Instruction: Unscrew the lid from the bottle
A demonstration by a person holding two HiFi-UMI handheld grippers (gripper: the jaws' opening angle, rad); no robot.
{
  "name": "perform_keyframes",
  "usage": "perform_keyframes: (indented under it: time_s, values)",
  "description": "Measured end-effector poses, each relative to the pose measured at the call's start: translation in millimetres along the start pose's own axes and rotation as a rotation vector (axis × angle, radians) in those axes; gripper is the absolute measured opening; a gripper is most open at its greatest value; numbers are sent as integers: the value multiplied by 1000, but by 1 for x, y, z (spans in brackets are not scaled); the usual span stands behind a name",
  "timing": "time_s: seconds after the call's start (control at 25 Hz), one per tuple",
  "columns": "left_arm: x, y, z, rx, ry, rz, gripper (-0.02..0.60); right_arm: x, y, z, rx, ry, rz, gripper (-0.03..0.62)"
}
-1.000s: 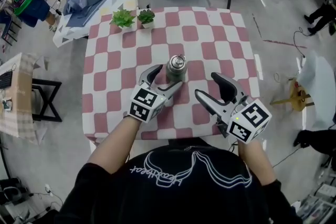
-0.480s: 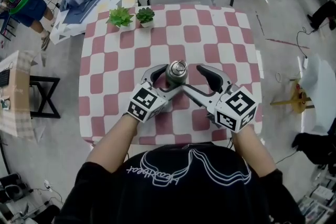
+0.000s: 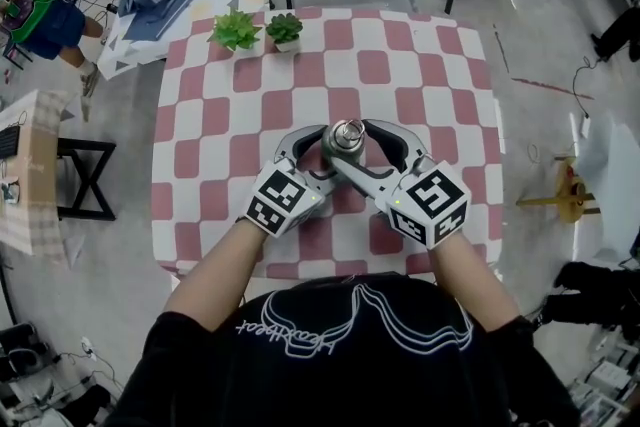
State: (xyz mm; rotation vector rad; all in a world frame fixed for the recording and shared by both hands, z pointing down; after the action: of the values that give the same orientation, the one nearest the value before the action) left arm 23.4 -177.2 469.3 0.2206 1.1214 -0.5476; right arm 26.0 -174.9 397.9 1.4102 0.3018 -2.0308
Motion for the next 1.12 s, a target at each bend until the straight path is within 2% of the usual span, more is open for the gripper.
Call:
perform_keyframes:
  time_s: [0.24, 0.44, 1.12]
  values:
    - [2, 0, 0, -8, 9, 9, 344, -1, 4, 3, -17, -4, -22, 238]
    - [3, 0, 1, -32, 3, 21, 344, -2, 5, 3, 0, -2, -27, 239]
    - [3, -4, -3, -217, -38, 75, 344, 3, 4, 11, 220, -26, -105, 245]
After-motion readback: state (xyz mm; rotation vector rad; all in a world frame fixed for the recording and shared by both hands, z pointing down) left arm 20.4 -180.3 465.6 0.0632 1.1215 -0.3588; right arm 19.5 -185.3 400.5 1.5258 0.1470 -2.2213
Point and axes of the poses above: the fingertips, and each gripper's own axes: z forward along the fingers, y to its right, x out of its top, the point moved 1 cm from there along -z, backward along the fingers, and after that the axes turned 3 degrees about -y, right-handed, at the moved point
